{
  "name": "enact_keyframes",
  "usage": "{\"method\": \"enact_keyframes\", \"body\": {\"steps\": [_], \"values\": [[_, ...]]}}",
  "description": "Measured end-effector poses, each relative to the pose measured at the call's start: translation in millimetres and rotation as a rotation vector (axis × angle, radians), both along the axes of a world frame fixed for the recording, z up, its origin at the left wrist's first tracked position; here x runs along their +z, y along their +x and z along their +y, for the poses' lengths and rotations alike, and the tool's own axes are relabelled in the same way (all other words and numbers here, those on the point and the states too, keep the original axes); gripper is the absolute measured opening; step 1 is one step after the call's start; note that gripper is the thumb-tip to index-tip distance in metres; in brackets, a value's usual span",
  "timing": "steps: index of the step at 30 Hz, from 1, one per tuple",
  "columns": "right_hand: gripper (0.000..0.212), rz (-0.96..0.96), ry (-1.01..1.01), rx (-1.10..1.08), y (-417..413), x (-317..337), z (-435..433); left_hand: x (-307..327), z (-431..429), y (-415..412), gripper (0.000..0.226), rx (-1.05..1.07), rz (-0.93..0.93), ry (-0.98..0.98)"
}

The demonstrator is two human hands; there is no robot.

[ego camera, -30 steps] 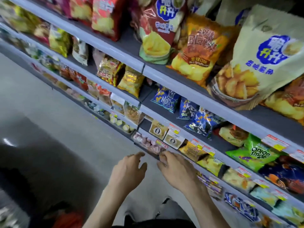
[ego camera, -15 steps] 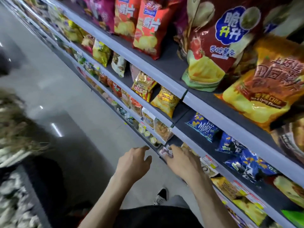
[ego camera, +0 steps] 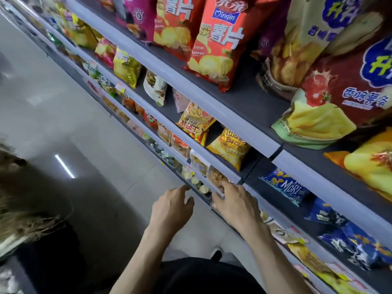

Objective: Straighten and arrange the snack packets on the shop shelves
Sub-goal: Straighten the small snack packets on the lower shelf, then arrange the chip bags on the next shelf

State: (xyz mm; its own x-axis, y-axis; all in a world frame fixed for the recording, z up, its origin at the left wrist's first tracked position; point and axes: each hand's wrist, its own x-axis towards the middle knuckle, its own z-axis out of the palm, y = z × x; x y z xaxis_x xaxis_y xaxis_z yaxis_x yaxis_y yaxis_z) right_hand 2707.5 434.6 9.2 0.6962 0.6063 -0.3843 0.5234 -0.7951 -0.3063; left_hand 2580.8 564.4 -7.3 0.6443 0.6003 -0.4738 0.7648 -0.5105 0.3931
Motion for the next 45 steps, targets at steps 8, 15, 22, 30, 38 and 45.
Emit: {"method": "enact_keyframes", "body": {"steps": [8,15,22,30,38,45], "values": [[0.031,-0.025,-0.016,-0.325,-15.4,-11.6,63.3,-9.7,124.6,27.8,0.038,-0.202,-0.115,0.021],[0.051,0.152,0.284,-0.796,-19.9,-41.9,91.0,-34.0,189.5,60.2,0.053,-0.320,-0.257,-0.093],[0.076,0.117,0.467,-1.075,27.8,-70.0,99.4,-60.6,216.9,142.7,0.081,-0.207,-0.388,-0.109],[0.142,0.089,0.648,-1.234,85.1,-105.2,106.5,-93.2,236.4,210.1,0.137,-0.155,-0.431,-0.208],[0.110,0.200,0.741,-1.125,120.1,-119.2,85.6,-100.0,244.1,237.5,0.100,-0.138,-0.451,-0.264],[0.094,0.233,0.724,-1.049,120.5,-111.8,83.2,-84.0,247.1,204.5,0.074,-0.001,-0.624,-0.250]]}}
